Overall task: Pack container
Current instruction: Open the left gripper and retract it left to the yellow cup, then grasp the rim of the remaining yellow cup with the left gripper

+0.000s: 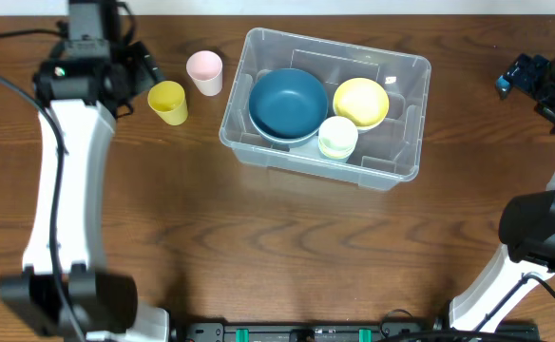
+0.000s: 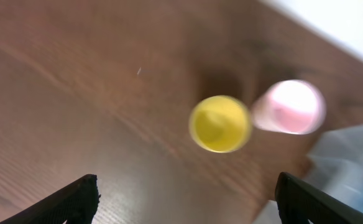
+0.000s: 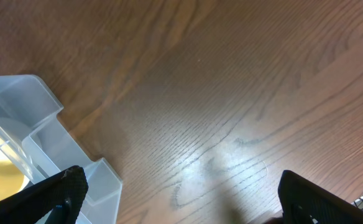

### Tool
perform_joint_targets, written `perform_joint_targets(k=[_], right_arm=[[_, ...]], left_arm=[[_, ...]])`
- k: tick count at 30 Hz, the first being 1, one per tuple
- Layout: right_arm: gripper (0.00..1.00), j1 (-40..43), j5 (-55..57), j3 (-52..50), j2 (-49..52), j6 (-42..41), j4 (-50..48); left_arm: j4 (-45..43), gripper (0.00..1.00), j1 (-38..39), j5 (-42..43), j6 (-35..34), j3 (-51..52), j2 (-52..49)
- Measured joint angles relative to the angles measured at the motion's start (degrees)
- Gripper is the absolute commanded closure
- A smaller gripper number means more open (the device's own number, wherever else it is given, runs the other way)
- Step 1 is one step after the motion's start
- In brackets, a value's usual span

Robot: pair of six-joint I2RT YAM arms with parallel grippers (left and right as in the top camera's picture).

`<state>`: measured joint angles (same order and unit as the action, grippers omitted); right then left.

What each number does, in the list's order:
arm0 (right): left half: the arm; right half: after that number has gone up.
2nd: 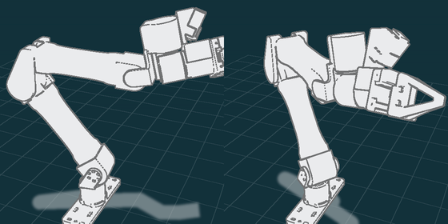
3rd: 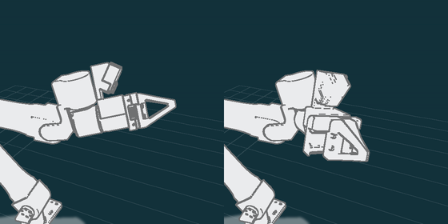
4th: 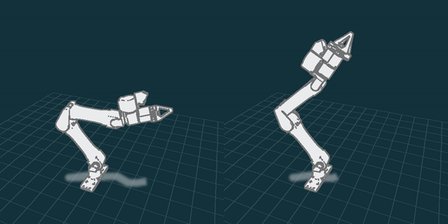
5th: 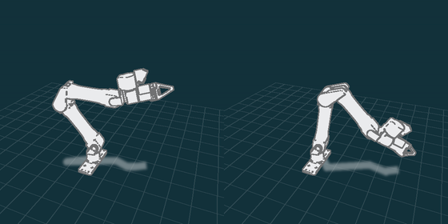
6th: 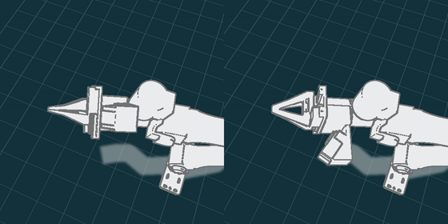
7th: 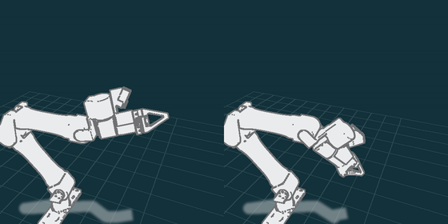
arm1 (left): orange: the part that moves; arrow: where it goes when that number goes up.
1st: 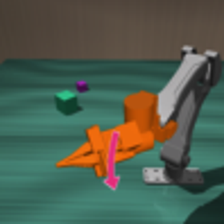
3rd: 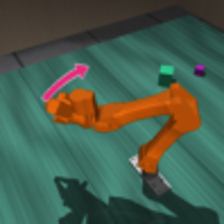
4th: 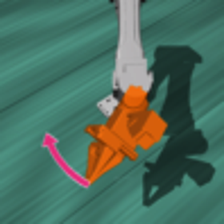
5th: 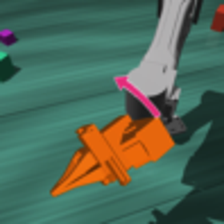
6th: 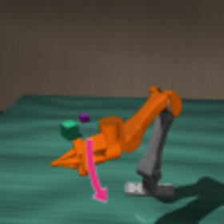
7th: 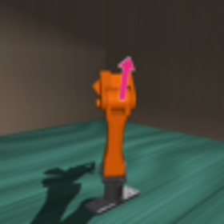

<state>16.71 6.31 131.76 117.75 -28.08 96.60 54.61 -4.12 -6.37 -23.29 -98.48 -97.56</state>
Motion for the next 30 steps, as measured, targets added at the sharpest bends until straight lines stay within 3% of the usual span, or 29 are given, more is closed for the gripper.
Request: perform_joint_targets(k=[5,12,30], right_arm=[[0.01,0.0,0.0,0.0,0.0,0.02,0.0],[0.01,0.0,0.0,0.0,0.0,0.0,0.02],[0.01,0.0,0.0,0.0,0.0,0.0,0.02]], left_arm=[[0.48,0.09,-5.05,4.66,0.02,0.37,-7.39],[-1.38,0.09,-5.73,6.62,1.22,0.39,-13.77],[-4.96,0.09,-4.81,11.89,3.85,0.42,-19.19]])
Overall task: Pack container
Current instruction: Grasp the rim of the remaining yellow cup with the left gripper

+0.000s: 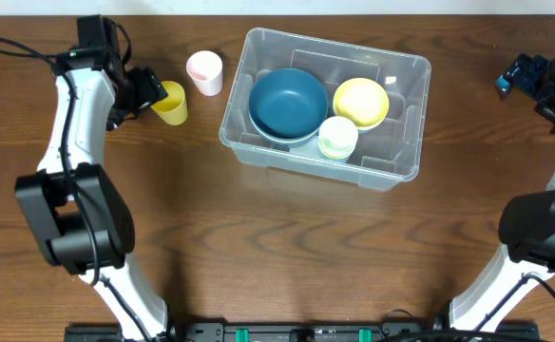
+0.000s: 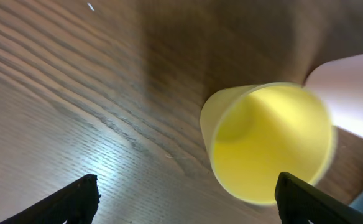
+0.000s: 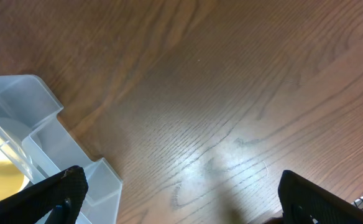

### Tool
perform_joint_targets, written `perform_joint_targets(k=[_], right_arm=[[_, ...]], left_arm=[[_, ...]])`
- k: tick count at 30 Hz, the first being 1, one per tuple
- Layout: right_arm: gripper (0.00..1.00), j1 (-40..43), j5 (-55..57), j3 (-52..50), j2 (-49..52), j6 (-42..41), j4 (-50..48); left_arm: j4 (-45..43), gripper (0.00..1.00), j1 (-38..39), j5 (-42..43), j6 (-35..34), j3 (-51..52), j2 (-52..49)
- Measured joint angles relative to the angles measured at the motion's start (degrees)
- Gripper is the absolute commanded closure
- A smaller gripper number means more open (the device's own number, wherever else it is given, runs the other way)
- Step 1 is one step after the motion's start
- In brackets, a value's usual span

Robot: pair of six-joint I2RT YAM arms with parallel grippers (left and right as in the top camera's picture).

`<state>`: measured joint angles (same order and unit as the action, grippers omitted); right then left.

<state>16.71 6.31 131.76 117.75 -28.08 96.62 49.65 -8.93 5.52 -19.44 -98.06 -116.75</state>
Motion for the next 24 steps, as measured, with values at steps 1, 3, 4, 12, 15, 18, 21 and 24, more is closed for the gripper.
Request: perform_joint_targets(k=[1,3,4,12,15,18,21,24], right_arm=[[0.01,0.0,0.0,0.0,0.0,0.0,0.0],[0.01,0.0,0.0,0.0,0.0,0.0,0.0],[0.01,0.0,0.0,0.0,0.0,0.0,0.0],[0.01,0.0,0.0,0.0,0.0,0.0,0.0],[0.01,0.0,0.0,0.0,0.0,0.0,0.0],[0.01,0.0,0.0,0.0,0.0,0.0,0.0],[0.01,0.0,0.0,0.0,0.0,0.02,0.0],[0.01,0.0,0.0,0.0,0.0,0.0,0.0]], left_arm=[[-0.02,0.1,0.0,0.33,0.0,0.0,-1.09],[0.0,0.14,0.0,0.52,0.0,0.0,-2.6],[0.0,0.17,0.0,0.57,-0.07,0.02,-3.26],[-0.52,0.42,0.0,0.74,0.11,0.02,-4.22],[-0.57,0.42,0.0,0.76,0.17,0.02,-4.22],[-0.57,0.42,0.0,0.79,0.17,0.02,-4.24],[-0.61,0.42,0.0,1.57,0.17,0.02,-4.35],[-0.68,0.42,0.0,2.47,0.2,0.02,-5.11]])
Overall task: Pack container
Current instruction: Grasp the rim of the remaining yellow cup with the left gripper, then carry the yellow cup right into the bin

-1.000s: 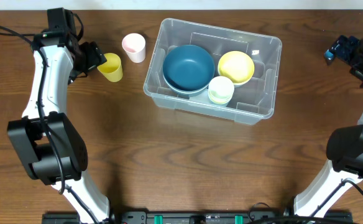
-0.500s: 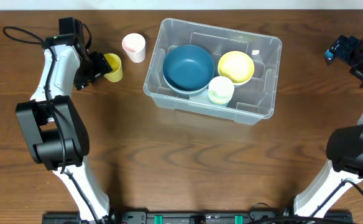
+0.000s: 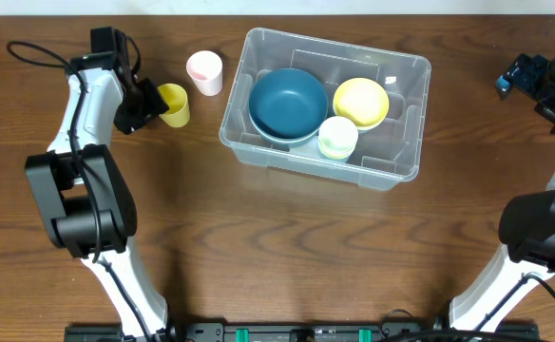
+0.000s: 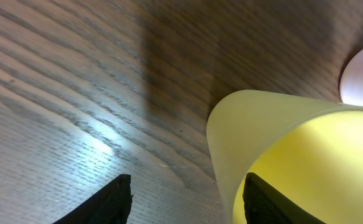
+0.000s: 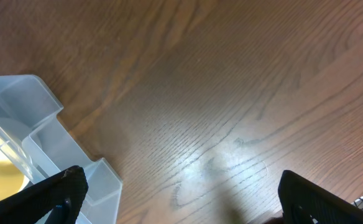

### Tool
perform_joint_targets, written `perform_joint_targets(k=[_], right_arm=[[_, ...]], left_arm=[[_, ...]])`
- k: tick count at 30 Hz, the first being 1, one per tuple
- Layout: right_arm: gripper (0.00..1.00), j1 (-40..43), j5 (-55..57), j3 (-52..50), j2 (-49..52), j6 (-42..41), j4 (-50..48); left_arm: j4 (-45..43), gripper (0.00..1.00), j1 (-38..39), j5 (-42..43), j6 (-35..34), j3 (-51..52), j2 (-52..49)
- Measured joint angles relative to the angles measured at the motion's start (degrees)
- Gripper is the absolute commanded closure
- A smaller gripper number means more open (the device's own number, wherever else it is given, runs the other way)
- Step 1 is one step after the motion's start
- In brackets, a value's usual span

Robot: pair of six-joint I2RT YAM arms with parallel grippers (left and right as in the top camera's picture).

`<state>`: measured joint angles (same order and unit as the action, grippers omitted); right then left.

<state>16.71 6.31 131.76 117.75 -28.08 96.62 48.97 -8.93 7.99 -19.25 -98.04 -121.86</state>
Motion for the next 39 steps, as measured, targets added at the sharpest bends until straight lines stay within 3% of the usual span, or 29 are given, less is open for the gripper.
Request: perform_joint_targets(k=[5,7,12,13,25,33,35,39], right_arm=[[0.01,0.0,-0.02,0.0,0.0,0.0,0.0],[0.01,0.0,-0.02,0.0,0.0,0.0,0.0],[0.01,0.0,0.0,0.0,0.0,0.0,0.0],[0.01,0.0,0.0,0.0,0.0,0.0,-0.02],[0.01,0.0,0.0,0.0,0.0,0.0,0.0],[0.01,0.0,0.0,0.0,0.0,0.0,-0.02],[0.01,0.0,0.0,0.0,0.0,0.0,-0.02],[0.01,0.0,0.0,0.0,0.0,0.0,0.0]], left_arm=[[-0.02,0.43,0.0,1.31,0.02,0.0,-2.19],[-0.07,0.52,0.0,1.62,0.02,0.0,-2.62],[-0.48,0.93,0.0,2.21,-0.28,0.07,-2.67],[-0.46,0.95,0.0,2.19,-0.2,0.07,-2.67],[3.06,0.94,0.0,2.36,0.04,0.04,-0.52],[9.49,0.94,2.19,2.36,0.28,-8.7,18.49],[9.16,0.94,5.92,2.23,0.28,-11.52,25.64],[4.44,0.94,22.36,2.08,1.31,-13.68,37.24]])
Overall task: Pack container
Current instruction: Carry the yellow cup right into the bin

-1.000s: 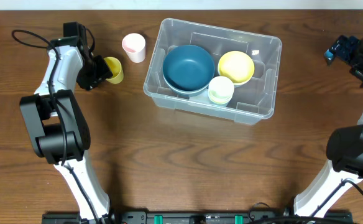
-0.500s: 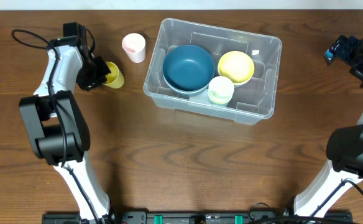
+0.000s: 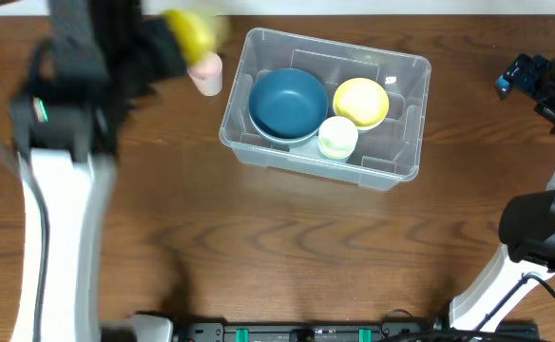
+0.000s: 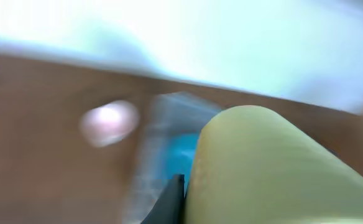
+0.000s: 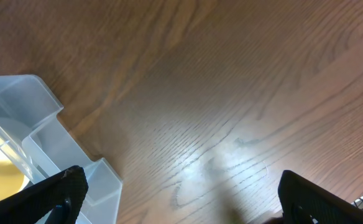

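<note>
My left gripper is shut on the yellow cup and holds it high above the table's back left, just left of the clear container. The whole arm is blurred. In the left wrist view the yellow cup fills the lower right beside one dark finger, with the pink cup and the container blurred below. The pink cup stands upright on the table by the container's left wall. My right gripper is open at the far right, nothing between its fingers.
Inside the container sit a blue bowl, a yellow bowl and a pale green cup. A corner of the container shows in the right wrist view. The table's back edge runs just behind the container.
My left gripper was low on the table with its fingers around the yellow cup. Now it holds the cup lifted high, further right and back, near the container's left corner. The right arm is unchanged.
First my left gripper hung open above the yellow and pink cups. It then stood lower, open beside the yellow cup, and later with its fingers closing in around it. Now the cup is off the table in its grip. The right arm has stayed still.
</note>
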### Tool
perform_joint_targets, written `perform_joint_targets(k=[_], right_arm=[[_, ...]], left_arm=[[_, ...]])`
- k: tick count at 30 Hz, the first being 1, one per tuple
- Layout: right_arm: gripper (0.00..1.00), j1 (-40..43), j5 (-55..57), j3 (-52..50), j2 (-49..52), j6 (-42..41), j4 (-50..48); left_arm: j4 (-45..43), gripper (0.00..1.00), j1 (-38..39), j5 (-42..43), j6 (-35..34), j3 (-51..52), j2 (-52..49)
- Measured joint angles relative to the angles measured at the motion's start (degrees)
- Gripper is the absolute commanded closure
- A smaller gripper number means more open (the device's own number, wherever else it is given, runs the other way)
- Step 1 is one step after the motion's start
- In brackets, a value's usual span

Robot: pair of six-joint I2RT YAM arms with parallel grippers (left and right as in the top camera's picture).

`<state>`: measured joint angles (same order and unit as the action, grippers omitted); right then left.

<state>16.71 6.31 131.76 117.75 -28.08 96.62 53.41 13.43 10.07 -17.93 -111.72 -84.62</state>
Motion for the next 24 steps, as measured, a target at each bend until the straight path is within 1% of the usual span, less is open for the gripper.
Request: perform_joint_targets(k=[2,4,7,10,13,18,24], right_arm=[[0.01,0.0,0.0,0.0,0.0,0.0,0.0],[0.01,0.0,-0.02,0.0,0.0,0.0,0.0],[0.01,0.0,0.0,0.0,0.0,0.0,0.0],[0.01,0.0,-0.02,0.0,0.0,0.0,-0.02],[0.01,0.0,-0.02,0.0,0.0,0.0,0.0],[0.01,0.0,-0.02,0.0,0.0,0.0,0.0],[0.01,0.0,0.0,0.0,0.0,0.02,0.0]], left_arm=[[-2.1,0.94,8.83,-0.7,0.28,-0.33,2.25],[-3.28,0.94,16.04,-2.99,0.44,-0.42,2.56],[-3.74,0.94,26.21,-8.41,0.46,-0.39,-1.27],[-3.74,0.94,30.73,-10.84,0.46,-0.17,-6.45],[-3.72,0.94,32.98,-12.35,0.44,0.22,-12.46],[-4.0,0.94,33.18,-13.55,0.39,0.7,-20.35],[-5.7,0.94,33.18,-13.79,0.39,0.7,-25.03]])
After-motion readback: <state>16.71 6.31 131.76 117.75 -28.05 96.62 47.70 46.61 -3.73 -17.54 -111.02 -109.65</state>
